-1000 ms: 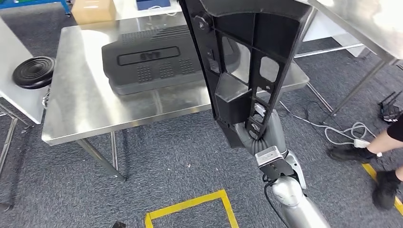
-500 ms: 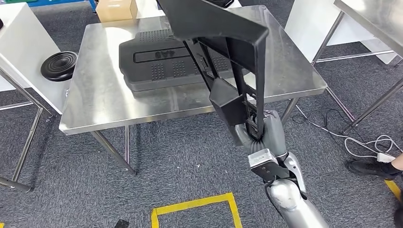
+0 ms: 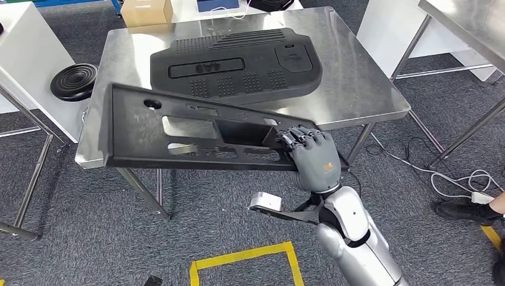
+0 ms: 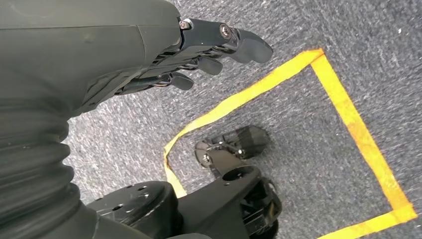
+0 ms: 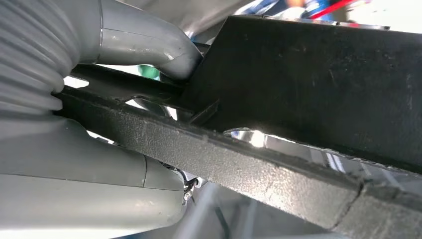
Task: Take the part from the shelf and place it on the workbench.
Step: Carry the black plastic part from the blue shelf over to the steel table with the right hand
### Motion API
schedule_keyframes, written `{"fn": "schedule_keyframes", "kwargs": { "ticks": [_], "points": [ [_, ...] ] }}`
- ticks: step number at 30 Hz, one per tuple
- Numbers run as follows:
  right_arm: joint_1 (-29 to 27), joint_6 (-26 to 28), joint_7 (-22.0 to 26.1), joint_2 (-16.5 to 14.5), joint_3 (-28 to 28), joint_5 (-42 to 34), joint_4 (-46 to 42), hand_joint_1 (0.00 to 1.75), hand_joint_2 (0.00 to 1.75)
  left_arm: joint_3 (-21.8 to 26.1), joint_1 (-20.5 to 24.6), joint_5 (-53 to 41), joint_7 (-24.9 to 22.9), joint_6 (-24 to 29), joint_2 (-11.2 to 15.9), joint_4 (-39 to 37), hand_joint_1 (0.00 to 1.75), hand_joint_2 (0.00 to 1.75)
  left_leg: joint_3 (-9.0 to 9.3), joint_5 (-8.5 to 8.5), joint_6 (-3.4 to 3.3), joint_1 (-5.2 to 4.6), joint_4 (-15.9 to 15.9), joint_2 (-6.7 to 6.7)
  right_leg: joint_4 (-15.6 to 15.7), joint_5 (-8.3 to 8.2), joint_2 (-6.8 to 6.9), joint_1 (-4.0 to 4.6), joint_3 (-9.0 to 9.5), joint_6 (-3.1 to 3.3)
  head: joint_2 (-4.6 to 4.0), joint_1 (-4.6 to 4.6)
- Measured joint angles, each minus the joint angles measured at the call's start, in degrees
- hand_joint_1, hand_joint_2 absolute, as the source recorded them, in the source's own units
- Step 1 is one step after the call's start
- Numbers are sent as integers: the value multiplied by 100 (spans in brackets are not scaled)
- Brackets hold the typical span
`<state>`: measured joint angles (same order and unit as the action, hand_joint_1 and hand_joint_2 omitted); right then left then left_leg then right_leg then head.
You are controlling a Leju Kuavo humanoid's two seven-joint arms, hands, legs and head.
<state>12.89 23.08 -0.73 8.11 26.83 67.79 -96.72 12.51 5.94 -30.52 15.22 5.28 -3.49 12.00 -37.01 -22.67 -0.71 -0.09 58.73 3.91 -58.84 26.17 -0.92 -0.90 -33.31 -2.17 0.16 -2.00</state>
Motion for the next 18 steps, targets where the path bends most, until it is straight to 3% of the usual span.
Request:
{"fn": "schedule_keyframes", "kwargs": {
  "ticks": [4,7,10,13,14,16,18],
  "points": [
    [367,-690,-126,220,161,320,140,175,175,8,4,-62,-9,-38,18,0,0,175,-16,-5,-16,-33,28,2,8,-5,1,-33,1,-9,-1,-1],
    [524,-813,-120,323,253,295,219,175,175,9,7,-67,-7,-49,39,0,0,175,-34,-17,-44,-49,57,7,8,-7,2,-49,-1,-19,-1,-1],
    [619,-822,-118,375,307,296,268,175,175,10,9,-70,-6,-49,58,1,0,175,-47,-43,-100,-71,82,4,24,-3,1,-68,2,-46,-1,-2],
    [694,-895,-149,438,366,386,291,175,175,10,14,-86,5,-48,60,5,0,175,16,-16,-184,-28,-13,-9,-43,45,16,-52,-34,-94,-1,2],
    [738,-951,-173,472,401,419,305,175,175,11,20,-99,8,-48,60,6,0,175,44,1,-207,-1,-51,-17,-230,134,25,-41,-132,-93,-1,6],
    [846,-1085,-214,553,486,444,362,175,175,21,31,-123,7,-53,58,7,0,175,58,8,-229,21,-73,-30,-910,416,36,-42,-495,-67,-1,14],
    [939,-1211,-228,645,562,421,444,175,175,56,32,-125,3,-72,54,7,0,175,52,3,-228,28,-71,-29,-1505,591,38,-51,-831,-89,-1,15]
  ]
}}
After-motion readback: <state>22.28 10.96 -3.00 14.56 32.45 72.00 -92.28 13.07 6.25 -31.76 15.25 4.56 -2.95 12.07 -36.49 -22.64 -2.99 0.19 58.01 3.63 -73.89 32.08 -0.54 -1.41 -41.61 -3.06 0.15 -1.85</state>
